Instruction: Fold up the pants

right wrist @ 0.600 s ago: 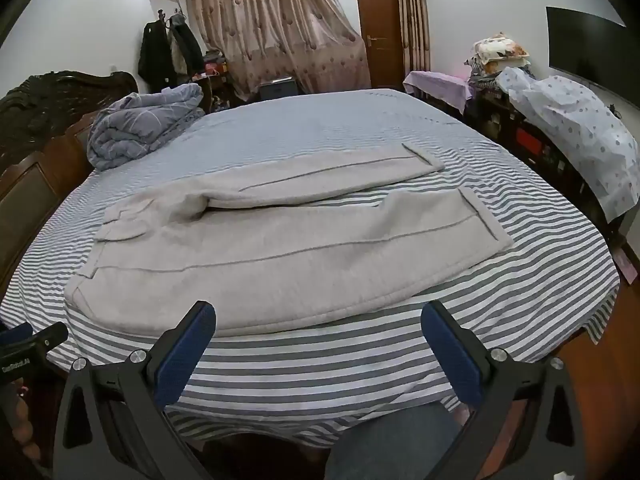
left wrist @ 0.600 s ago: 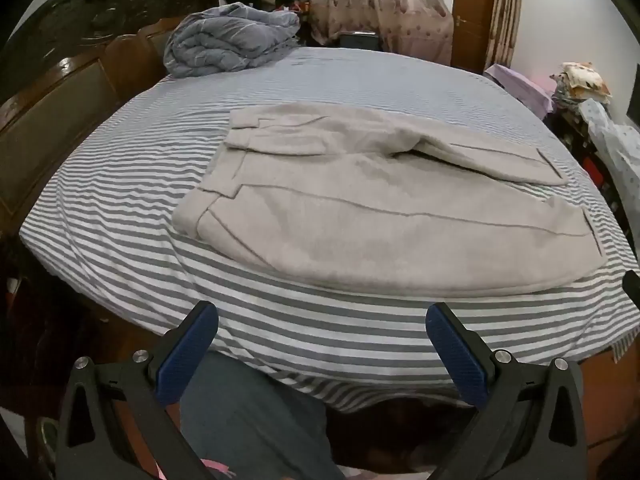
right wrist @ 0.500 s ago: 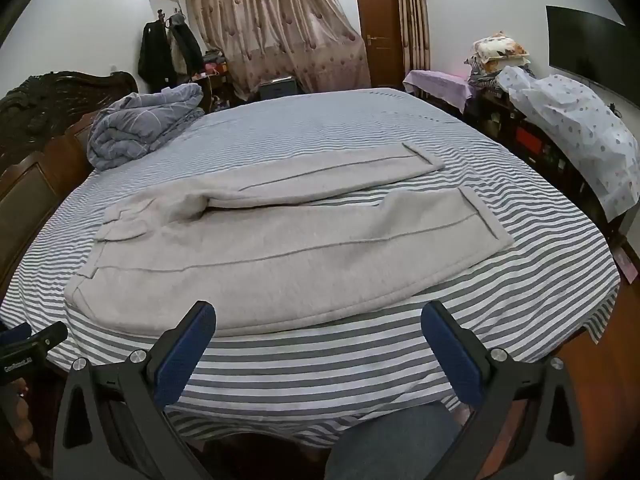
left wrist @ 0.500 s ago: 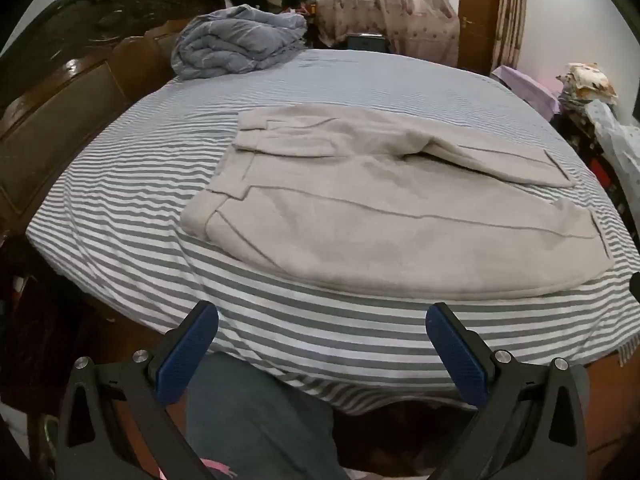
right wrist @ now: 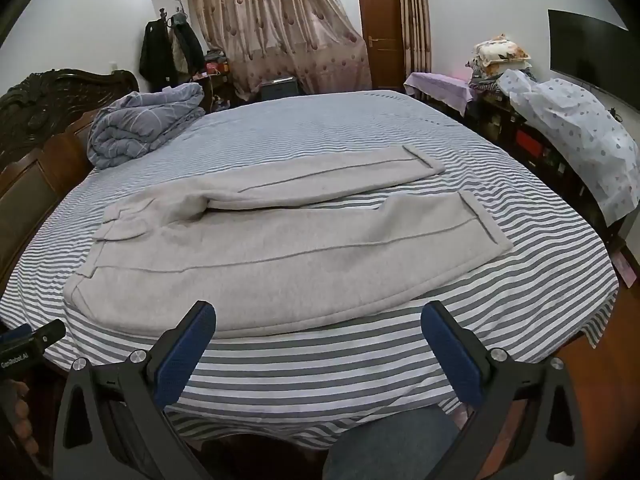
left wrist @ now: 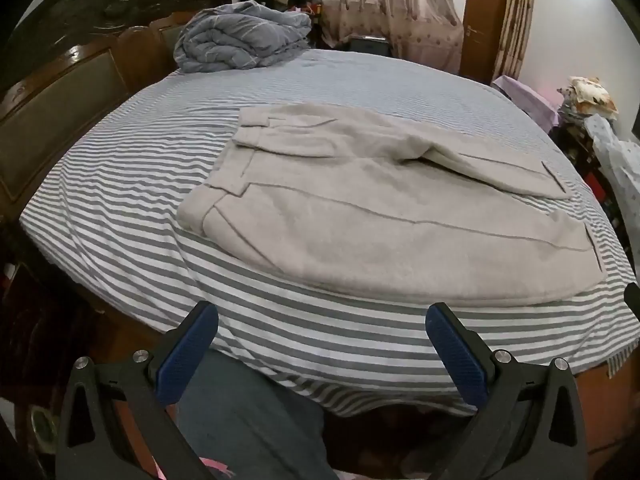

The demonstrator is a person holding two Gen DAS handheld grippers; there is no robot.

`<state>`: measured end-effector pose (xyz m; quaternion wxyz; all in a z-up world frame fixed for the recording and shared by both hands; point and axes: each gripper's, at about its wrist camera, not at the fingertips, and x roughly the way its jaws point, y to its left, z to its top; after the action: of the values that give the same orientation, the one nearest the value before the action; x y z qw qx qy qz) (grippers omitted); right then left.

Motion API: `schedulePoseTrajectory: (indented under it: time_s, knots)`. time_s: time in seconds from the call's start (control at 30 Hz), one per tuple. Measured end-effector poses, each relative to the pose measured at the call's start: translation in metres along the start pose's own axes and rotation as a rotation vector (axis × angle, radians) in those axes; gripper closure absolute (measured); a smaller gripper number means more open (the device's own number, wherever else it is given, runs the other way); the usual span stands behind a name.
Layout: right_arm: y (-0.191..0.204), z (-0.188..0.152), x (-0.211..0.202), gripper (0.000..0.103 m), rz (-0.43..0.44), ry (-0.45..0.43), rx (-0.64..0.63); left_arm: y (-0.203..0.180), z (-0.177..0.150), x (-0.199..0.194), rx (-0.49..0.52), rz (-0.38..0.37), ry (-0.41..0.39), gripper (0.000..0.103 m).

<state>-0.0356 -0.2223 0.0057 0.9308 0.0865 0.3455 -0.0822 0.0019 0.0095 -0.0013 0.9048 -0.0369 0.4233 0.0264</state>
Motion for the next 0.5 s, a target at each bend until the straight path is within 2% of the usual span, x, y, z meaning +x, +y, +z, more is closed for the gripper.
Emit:
schedulePoseTrajectory:
  time_s: [0.27, 0.5]
  knots:
    - [0.000, 0.001, 0.000, 0.001, 0.000, 0.002, -0.008, 0.002, 0.000, 0.002, -0.003, -0.017, 0.009, 0.001]
    - [0.001, 0.001, 0.002, 0.001, -0.003, 0.004, -0.008, -0.010, -0.004, 0.005, 0.083, 0.016, 0.003, 0.001]
